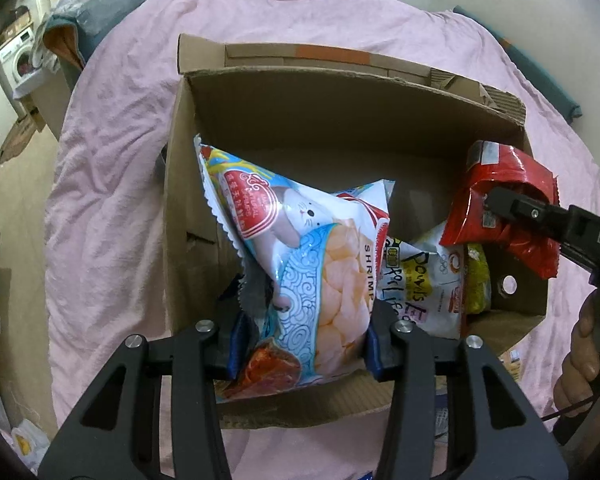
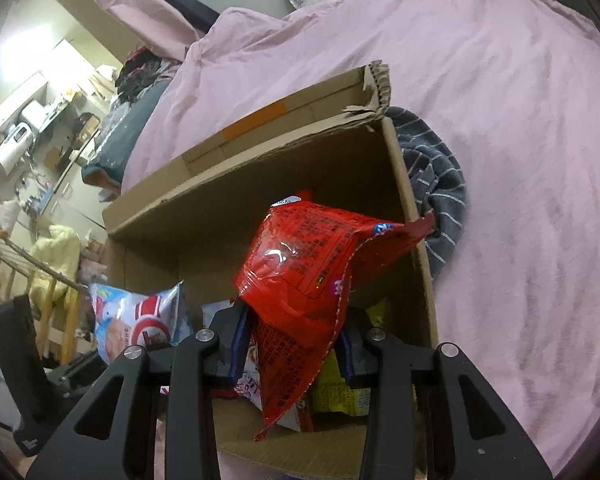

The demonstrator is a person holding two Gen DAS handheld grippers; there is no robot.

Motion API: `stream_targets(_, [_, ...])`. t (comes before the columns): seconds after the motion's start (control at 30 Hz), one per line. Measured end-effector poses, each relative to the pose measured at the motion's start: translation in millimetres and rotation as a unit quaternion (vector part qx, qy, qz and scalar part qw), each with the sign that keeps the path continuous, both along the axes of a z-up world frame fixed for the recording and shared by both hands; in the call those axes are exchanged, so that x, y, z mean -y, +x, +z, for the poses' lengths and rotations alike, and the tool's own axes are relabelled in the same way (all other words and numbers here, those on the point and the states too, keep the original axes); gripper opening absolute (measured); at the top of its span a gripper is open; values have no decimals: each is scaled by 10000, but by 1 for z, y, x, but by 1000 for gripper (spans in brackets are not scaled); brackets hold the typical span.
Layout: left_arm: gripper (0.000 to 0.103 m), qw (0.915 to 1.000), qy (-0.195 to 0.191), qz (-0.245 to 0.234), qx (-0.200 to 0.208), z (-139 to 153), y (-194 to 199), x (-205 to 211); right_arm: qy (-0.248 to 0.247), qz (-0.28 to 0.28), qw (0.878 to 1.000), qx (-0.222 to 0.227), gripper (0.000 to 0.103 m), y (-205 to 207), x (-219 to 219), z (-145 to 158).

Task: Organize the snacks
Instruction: 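Lower both bags into the box and open both tools, then withdraw both tools from the box toward the remaining snacks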

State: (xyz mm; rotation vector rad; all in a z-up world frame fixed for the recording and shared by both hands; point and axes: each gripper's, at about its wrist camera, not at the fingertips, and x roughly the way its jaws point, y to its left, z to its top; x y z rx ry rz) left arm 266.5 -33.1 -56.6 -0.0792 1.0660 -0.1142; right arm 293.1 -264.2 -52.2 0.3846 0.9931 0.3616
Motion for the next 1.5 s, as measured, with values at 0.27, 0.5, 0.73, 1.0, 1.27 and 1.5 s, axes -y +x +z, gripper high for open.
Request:
stream_targets(0.27, [46,9999,-7,-47,96,6,-2,4,-241,132,9995,165,40,-3,-10,6])
stream_targets(0.5, [59,9997,-160,-54,159,9,-4,3,-382,115,9987,315,41,-5,-14,12])
stream_targets(0.73, [68,9986,-133,-87,507,21,-9,5,-342,71,9986,409,43,-6,-10,17])
stream_targets(1.0, [84,9932,-446,229,1048,42,-15,-12,-571,-273,9929,1006,85,-15,0,40])
stream_targets(1.27, [90,9927,-295,319,1122,45,-12,-14,-565,-245,9925,1055,87,-15,1,46])
stream_targets(1.5, [90,9932,-226,311,1100,42,-15,-13,-618,-110,9925,1046,87,-17,-4,46])
